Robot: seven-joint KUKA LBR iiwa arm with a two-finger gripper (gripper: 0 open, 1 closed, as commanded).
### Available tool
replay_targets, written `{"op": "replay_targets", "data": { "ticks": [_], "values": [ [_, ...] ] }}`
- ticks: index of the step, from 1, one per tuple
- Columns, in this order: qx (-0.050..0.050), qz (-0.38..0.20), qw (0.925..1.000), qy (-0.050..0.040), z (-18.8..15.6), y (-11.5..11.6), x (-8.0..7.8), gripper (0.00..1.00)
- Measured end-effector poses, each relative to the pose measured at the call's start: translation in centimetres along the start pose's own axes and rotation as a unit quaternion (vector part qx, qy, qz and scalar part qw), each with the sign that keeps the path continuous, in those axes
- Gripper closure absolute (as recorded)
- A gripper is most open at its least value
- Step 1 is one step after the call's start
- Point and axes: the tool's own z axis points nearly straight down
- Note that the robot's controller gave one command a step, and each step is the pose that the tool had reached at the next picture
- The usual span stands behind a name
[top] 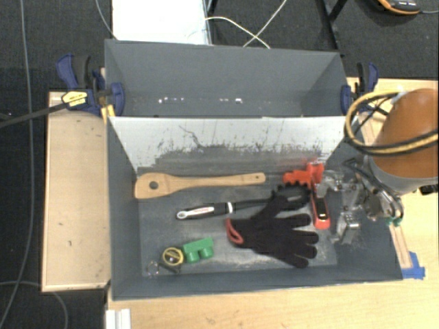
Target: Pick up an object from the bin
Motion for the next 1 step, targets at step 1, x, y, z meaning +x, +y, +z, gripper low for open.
{"op": "replay_targets", "data": {
  "ticks": [1],
  "values": [
    [0.0, 0.0, 1.0, 0.0, 0.0, 0.0, 0.0, 0.0]
  ]
}}
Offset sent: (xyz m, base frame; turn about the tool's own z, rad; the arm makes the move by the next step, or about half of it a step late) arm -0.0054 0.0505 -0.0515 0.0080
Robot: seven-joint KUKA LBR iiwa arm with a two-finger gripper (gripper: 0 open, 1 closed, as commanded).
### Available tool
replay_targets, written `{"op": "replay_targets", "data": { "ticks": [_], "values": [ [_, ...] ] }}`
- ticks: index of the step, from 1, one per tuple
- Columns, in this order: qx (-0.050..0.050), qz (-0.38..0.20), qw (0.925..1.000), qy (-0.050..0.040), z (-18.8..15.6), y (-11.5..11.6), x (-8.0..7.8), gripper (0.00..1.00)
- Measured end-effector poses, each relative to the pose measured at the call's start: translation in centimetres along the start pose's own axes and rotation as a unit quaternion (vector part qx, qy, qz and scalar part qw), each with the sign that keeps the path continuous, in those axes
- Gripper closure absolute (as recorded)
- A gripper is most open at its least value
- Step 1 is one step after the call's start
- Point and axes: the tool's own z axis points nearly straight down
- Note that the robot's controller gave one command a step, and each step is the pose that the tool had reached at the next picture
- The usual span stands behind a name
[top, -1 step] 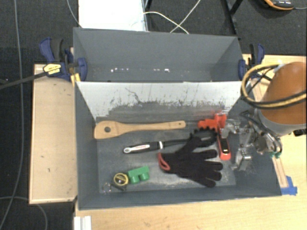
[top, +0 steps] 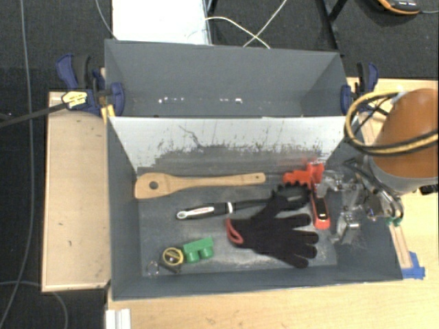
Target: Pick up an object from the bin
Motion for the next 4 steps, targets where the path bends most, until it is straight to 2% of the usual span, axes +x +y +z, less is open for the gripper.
{"op": "replay_targets", "data": {
  "ticks": [1, 2, 3, 4],
  "values": [
    [-0.001, 0.004, 1.0, -0.0002, 5.2, 5.2, 0.4, 0.0],
    [0.001, 0.011, 0.9999, -0.0042, 6.1, 5.8, 0.8, 0.0],
    [0.0, -0.055, 0.9985, -0.0016, 10.2, 11.8, -1.4, 0.0],
    [0.001, 0.03, 0.9995, -0.0027, 10.7, 11.2, -0.9, 1.0]
  ]
}}
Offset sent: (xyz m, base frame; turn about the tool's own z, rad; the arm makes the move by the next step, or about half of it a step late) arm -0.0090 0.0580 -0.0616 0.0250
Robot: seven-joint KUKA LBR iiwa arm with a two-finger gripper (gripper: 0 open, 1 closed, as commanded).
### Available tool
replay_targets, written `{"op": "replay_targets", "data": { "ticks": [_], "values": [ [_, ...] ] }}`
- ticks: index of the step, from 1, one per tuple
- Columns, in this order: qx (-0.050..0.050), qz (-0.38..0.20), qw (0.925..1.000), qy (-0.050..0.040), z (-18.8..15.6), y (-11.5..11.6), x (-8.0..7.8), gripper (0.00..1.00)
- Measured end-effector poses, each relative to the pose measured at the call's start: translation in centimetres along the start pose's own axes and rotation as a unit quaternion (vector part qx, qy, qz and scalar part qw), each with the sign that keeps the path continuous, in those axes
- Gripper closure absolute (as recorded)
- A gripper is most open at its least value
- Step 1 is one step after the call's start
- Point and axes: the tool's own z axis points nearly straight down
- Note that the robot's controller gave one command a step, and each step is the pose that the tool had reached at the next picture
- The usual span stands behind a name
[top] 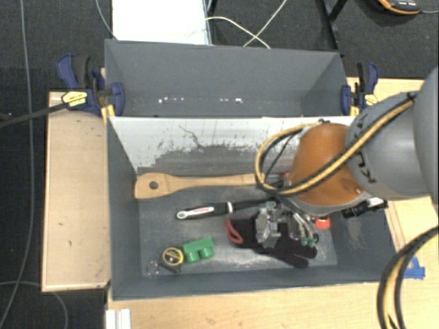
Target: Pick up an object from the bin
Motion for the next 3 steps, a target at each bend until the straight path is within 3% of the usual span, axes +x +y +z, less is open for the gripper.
{"op": "replay_targets", "data": {
  "ticks": [2, 3],
  "values": [
    [0.0, 0.004, 1.0, 0.0019, 0.7, 0.7, 0.1, 1.0],
    [0.0, -0.018, 0.9998, 0.0025, -0.7, 1.3, -0.5, 1.0]
  ]
}}
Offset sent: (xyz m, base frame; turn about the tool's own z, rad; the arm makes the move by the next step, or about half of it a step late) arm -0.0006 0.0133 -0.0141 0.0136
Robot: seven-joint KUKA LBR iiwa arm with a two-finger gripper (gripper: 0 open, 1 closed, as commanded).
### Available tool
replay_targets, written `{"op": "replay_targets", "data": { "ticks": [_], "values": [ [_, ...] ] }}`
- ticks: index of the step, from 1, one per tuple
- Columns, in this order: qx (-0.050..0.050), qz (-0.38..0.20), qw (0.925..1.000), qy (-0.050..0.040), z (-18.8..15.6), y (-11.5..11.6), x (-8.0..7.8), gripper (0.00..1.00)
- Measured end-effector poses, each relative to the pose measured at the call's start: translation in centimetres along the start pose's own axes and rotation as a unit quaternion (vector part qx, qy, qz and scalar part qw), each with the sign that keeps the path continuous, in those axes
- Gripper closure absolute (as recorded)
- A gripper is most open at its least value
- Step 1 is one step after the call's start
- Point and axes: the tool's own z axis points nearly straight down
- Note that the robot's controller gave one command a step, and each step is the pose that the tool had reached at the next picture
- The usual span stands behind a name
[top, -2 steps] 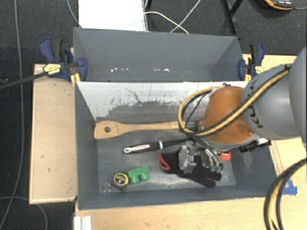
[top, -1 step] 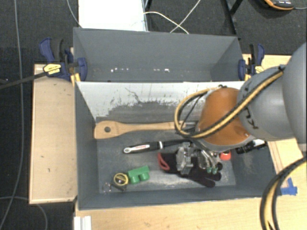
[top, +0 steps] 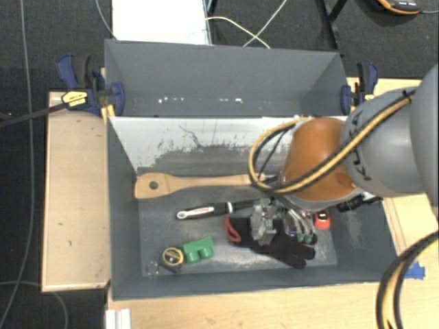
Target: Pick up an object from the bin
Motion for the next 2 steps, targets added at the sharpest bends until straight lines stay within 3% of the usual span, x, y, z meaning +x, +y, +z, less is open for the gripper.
{"op": "replay_targets", "data": {
  "ticks": [1, 2],
  "values": [
    [0.0, -0.034, 0.9994, 0.0007, 2.0, -1.6, 2.4, 1.0],
    [-0.001, 0.006, 1.0, -0.0043, 2.1, -4.4, 2.1, 0.0]
  ]
}}
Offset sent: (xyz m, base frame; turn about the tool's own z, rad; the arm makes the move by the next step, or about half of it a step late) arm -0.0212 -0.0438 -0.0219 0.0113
